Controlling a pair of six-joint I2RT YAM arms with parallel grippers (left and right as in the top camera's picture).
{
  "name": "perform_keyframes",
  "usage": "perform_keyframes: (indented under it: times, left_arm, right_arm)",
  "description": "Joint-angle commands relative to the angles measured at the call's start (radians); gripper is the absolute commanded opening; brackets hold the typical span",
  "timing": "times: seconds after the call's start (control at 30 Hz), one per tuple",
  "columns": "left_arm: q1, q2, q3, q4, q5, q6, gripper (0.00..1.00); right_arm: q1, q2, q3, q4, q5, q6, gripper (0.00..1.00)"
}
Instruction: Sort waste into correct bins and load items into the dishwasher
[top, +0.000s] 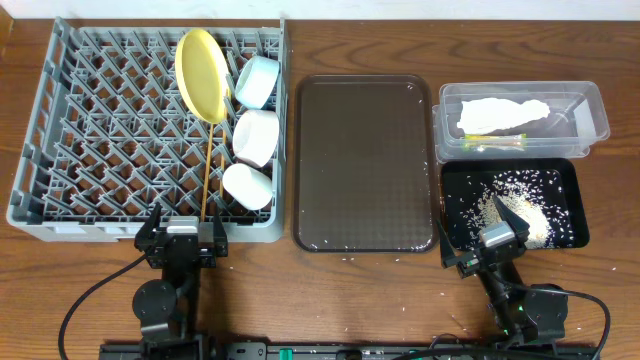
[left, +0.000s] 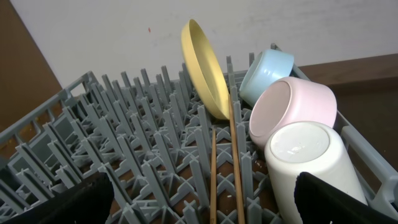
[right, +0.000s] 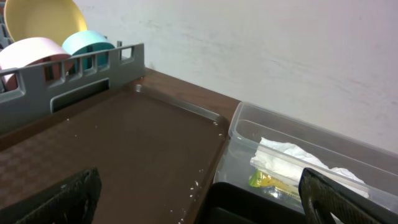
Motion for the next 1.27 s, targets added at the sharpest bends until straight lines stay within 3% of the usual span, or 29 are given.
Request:
perform_keyframes:
  times: [0.0, 1.23]
  left_arm:
    - [-0.004, -0.006, -0.027, -0.016, 0.006, 0.006, 0.94]
    - [-0.004, -0.006, -0.027, -0.016, 0.006, 0.006, 0.93]
  right_arm:
    - [0.009, -0.006, -0.002, -0.005, 0.010, 0.015, 0.99]
    - [0.009, -0.006, -0.002, -0.005, 0.010, 0.015, 0.99]
